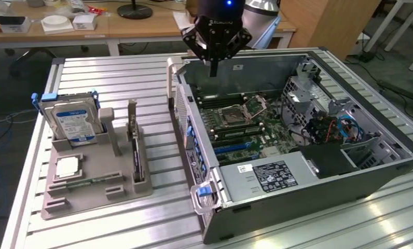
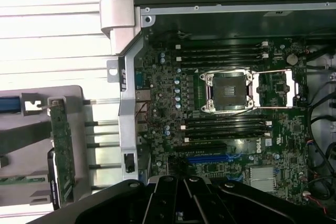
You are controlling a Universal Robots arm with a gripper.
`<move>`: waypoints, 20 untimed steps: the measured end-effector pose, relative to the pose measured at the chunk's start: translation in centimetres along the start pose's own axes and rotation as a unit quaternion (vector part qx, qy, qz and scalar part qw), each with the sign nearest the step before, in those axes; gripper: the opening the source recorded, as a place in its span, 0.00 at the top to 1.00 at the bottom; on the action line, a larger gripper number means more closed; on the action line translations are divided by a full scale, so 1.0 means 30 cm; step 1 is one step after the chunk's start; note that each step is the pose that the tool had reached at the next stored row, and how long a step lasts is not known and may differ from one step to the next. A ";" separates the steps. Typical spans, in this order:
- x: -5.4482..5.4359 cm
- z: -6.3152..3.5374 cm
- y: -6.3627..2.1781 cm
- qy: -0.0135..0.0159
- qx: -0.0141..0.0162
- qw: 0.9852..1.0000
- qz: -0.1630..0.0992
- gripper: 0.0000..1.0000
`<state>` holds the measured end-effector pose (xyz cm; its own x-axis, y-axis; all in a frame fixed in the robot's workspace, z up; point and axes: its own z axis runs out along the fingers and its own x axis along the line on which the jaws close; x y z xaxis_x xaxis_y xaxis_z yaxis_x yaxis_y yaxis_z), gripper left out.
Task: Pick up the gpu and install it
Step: 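Reach for the gpu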
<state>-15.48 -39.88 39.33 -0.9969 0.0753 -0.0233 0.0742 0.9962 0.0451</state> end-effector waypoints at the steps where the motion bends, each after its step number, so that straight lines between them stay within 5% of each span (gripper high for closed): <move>1: 0.003 0.000 0.000 0.000 0.000 1.000 0.000 0.90; 20: 0.051 -0.001 -0.004 0.000 0.000 1.000 0.000 0.90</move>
<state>-17.01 -39.88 39.33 -0.9969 0.0752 -0.0233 0.0741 0.9962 0.0451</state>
